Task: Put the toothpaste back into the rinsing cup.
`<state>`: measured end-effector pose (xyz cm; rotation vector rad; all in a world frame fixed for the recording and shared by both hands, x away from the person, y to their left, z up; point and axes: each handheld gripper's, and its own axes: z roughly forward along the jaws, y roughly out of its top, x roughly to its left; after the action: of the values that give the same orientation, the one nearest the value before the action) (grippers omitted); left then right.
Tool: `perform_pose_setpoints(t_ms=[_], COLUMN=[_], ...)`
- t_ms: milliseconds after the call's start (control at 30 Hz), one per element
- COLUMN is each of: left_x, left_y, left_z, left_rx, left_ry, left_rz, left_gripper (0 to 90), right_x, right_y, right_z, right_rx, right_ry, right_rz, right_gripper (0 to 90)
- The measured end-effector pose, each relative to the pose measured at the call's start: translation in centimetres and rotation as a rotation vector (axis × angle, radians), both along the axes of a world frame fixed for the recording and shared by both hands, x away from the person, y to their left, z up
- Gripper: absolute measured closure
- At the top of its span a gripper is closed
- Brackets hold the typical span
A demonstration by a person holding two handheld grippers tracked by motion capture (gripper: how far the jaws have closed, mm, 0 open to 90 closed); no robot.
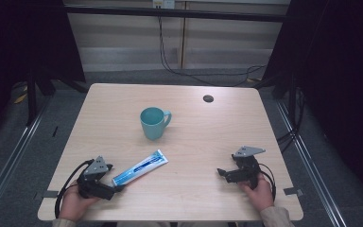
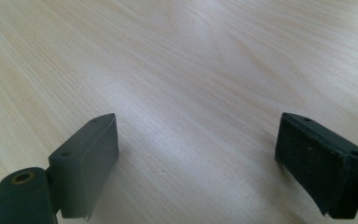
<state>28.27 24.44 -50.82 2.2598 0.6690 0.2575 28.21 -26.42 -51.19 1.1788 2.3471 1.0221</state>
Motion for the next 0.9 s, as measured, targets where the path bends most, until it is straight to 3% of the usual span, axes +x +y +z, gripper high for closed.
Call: perform_pose_setpoints(t_ms=[367,433,500,533,633,700,900], left_x=[-0.1,-0.1,-0.1,0.0,0.0,0.2,0.8], left_y=[0.0,-0.2,-0.2,-0.4,-0.8,-1.1,-2.1], left_z=[0.1,0.3,0.4,0.7,0.9,1.4,2.1], left_rx=[0.003,0.009,0.013,0.04,0.062,0.082,0.12], left_ry=[0.008,0.043,0.053,0.063,0.071,0.12,0.181], left_rz=[0.01,0.025,0.023,0.027,0.03,0.017,-0.019], left_gripper=[8.6,7.2,7.5,8.3,10.8,15.0,18.8], right_x=[0.0,0.0,0.0,0.0,0.0,0.0,0.0], right_y=[0.0,0.0,0.0,0.0,0.0,0.0,0.0], right_z=[0.0,0.0,0.0,0.0,0.0,0.0,0.0], right_rx=[0.0,0.0,0.0,0.0,0.0,0.0,0.0], right_ry=[0.0,0.0,0.0,0.0,0.0,0.0,0.0], right_rz=[0.0,0.0,0.0,0.0,0.0,0.0,0.0], right_gripper=[12.7,12.7,12.7,12.7,12.8,12.7,12.7])
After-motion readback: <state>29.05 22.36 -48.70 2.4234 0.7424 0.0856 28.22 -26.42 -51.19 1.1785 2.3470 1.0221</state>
